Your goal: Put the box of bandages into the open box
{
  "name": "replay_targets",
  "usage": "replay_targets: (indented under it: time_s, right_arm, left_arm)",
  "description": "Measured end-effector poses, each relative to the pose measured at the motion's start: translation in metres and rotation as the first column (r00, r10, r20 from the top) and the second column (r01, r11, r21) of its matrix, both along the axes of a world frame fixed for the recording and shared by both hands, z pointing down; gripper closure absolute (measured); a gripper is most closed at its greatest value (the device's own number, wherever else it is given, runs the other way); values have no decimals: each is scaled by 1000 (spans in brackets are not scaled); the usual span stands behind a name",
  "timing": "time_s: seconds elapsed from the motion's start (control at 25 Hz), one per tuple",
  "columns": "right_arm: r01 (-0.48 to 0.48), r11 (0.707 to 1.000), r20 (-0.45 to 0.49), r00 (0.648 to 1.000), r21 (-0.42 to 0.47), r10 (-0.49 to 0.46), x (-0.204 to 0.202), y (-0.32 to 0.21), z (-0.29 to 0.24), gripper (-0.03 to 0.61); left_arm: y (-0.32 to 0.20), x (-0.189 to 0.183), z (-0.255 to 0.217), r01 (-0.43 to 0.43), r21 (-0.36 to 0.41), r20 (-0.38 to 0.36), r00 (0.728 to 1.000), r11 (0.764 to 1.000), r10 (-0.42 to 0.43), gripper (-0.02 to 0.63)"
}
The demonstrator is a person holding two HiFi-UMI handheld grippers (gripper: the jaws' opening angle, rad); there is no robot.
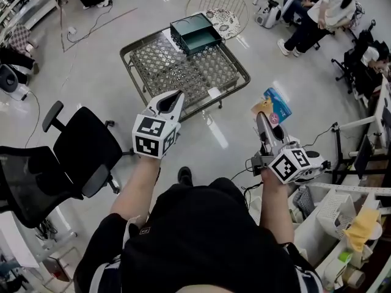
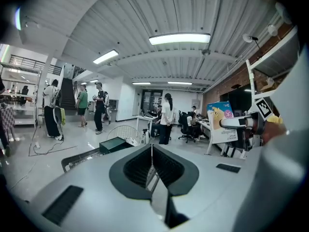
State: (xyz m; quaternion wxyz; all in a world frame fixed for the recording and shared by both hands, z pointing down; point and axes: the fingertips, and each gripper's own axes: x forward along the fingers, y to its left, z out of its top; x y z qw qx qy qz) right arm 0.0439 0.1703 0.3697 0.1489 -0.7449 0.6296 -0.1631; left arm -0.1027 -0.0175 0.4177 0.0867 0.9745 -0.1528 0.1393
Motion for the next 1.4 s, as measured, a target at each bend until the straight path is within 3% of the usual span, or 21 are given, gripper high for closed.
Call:
replay_targets:
  time_s: [0.28,0.6,0.88,1.12,1.24,1.4]
  right_arm:
    - [35,999,21,999,12,-35,17,-35,5,497]
    - [106,994,90,990,33,-109,68,-85,38,497]
    - [176,982,141,973,63,-183,179,-144,47,497]
    - [270,961,165,947,60,-276,253,-179,41,497]
    - [313,948,188,930,55,-317,265,-207,46,497]
    - [382,923,220,897,44,-382,253,-234,57,497]
  left_arm:
    - [-20,5,15,27,-24,38,999,999,-26,601]
    - [-46,50,35,63,-13,95,994,998,-62,601]
    - [-91,139,29,153,18,141,978,988,-154,600]
    - [-103,208,-6,202,54,128,970,978,-208,601]
    - [-119,221,-5,239,44,137,960,970,-243,601]
    - [-138,222,4,288,23,149,946,957,-288,601]
